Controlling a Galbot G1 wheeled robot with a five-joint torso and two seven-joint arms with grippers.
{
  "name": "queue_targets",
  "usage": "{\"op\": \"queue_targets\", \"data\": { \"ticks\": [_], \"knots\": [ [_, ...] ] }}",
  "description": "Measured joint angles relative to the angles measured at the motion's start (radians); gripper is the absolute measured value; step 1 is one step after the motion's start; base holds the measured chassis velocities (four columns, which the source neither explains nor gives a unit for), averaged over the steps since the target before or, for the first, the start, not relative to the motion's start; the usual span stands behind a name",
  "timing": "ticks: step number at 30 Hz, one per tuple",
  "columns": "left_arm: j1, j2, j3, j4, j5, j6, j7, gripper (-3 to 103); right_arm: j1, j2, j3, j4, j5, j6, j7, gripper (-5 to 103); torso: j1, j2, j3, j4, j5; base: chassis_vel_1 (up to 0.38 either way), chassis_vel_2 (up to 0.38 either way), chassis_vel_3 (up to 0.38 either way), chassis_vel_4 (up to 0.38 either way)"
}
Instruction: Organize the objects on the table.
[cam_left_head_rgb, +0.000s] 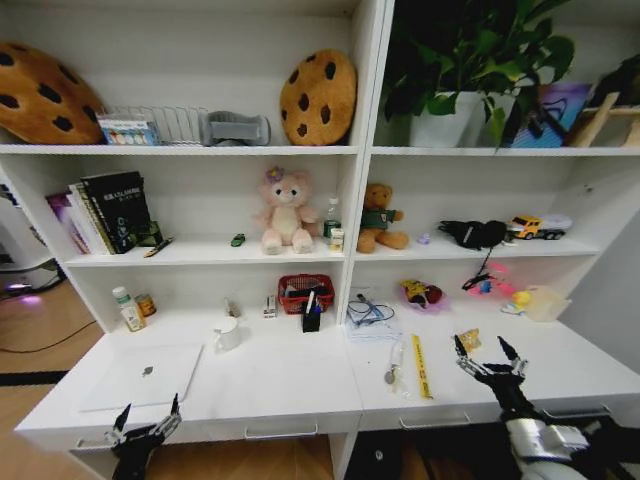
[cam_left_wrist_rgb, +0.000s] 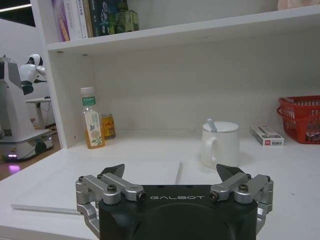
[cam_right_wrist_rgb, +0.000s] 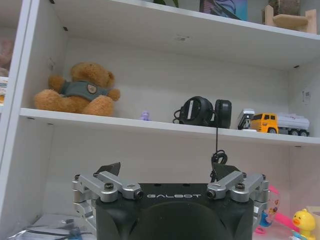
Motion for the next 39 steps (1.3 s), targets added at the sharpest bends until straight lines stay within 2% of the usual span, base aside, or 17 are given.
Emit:
{"op": "queue_targets", "data": {
  "ticks": [3, 5, 11, 12, 21, 22, 23, 25, 26, 28, 29, 31, 35, 39],
  "knots": [
    [0.001, -0.002, 0.001, 0.002, 0.001, 0.0, 0.0, 100, 0.009, 0.001, -0.011, -0.006, 0.001, 0.002, -0.001, 100, 0.0, 0.0, 0.0, -0.0001, 0.001, -0.232, -0.239, 0.227, 0.225],
    [0.001, -0.003, 0.002, 0.003, 0.001, 0.0, 0.001, 100, 0.017, 0.002, -0.019, -0.007, 0.008, -0.001, -0.001, 100, 0.0, 0.0, 0.0, -0.0002, -0.0001, -0.237, -0.25, 0.232, 0.254],
    [0.008, -0.006, 0.002, 0.001, -0.008, 0.003, 0.005, 100, 0.062, 0.0, -0.056, -0.014, 0.038, -0.019, -0.013, 100, 0.0, 0.0, 0.0, -0.0002, 0.0009, -0.159, -0.199, 0.196, 0.163],
    [0.011, -0.008, 0.002, 0.0, -0.008, 0.003, 0.006, 100, 0.073, -0.001, -0.064, -0.018, 0.036, -0.028, -0.011, 100, 0.0, 0.0, 0.0, 0.0004, 0.0012, -0.067, -0.062, 0.079, 0.045],
    [0.016, -0.014, 0.001, 0.004, -0.008, 0.0, 0.013, 100, 0.142, -0.023, -0.109, -0.062, 0.063, -0.069, 0.003, 100, 0.0, 0.0, 0.0, -0.0005, 0.0003, 0.036, 0.031, -0.016, -0.022],
    [0.018, -0.016, -0.001, 0.011, -0.007, -0.004, 0.019, 100, 0.252, -0.055, -0.142, -0.151, 0.072, -0.116, 0.039, 100, 0.0, 0.0, 0.0, -0.0002, 0.0002, 0.059, 0.052, -0.039, -0.033],
    [0.018, -0.015, -0.001, 0.012, -0.006, -0.004, 0.02, 100, 0.297, -0.074, -0.15, -0.196, 0.076, -0.144, 0.047, 100, 0.0, 0.0, 0.0, 0.0005, -0.0002, 0.033, 0.052, -0.039, -0.018],
    [0.015, -0.013, 0.0, 0.013, -0.007, -0.004, 0.02, 100, 0.426, -0.144, -0.203, -0.319, 0.17, -0.279, 0.091, 100, 0.0, 0.0, 0.0, 0.0, 0.0005, 0.0, 0.0, 0.0, 0.0],
    [0.015, -0.013, 0.0, 0.013, -0.007, -0.004, 0.02, 100, 0.426, -0.144, -0.203, -0.319, 0.17, -0.279, 0.091, 100, 0.0, 0.0, 0.0, 0.0, 0.0005, 0.0, 0.0, 0.0, 0.0],
    [0.013, -0.016, 0.001, 0.016, -0.007, -0.004, 0.02, 100, 0.47, -0.168, -0.236, -0.343, 0.236, -0.371, 0.129, 100, 0.0, 0.0, 0.0, -0.0006, 0.0006, 0.0, 0.0, 0.0, 0.0],
    [0.013, -0.016, 0.001, 0.016, -0.007, -0.004, 0.02, 100, 0.47, -0.168, -0.236, -0.343, 0.236, -0.371, 0.129, 100, 0.0, 0.0, 0.0, -0.0006, 0.0006, 0.0, 0.0, 0.0, 0.0],
    [0.012, -0.022, 0.001, 0.022, -0.007, -0.006, 0.021, 100, 0.532, -0.178, -0.272, -0.374, 0.295, -0.451, 0.166, 100, 0.0, 0.0, 0.0, -0.0004, 0.0006, 0.0, 0.0, 0.0, 0.0],
    [0.012, -0.023, 0.0, 0.029, -0.006, -0.008, 0.021, 100, 0.611, -0.19, -0.326, -0.432, 0.33, -0.501, 0.173, 100, 0.0, 0.0, 0.0, 0.0, 0.0003, 0.0, 0.0, 0.0, 0.0],
    [0.006, -0.023, 0.003, 0.031, -0.01, -0.006, 0.021, 100, 0.687, -0.189, -0.404, -0.494, 0.332, -0.512, 0.177, 100, 0.0, 0.0, 0.0, 0.0, 0.0004, 0.0, 0.0, 0.0, 0.0]
  ]
}}
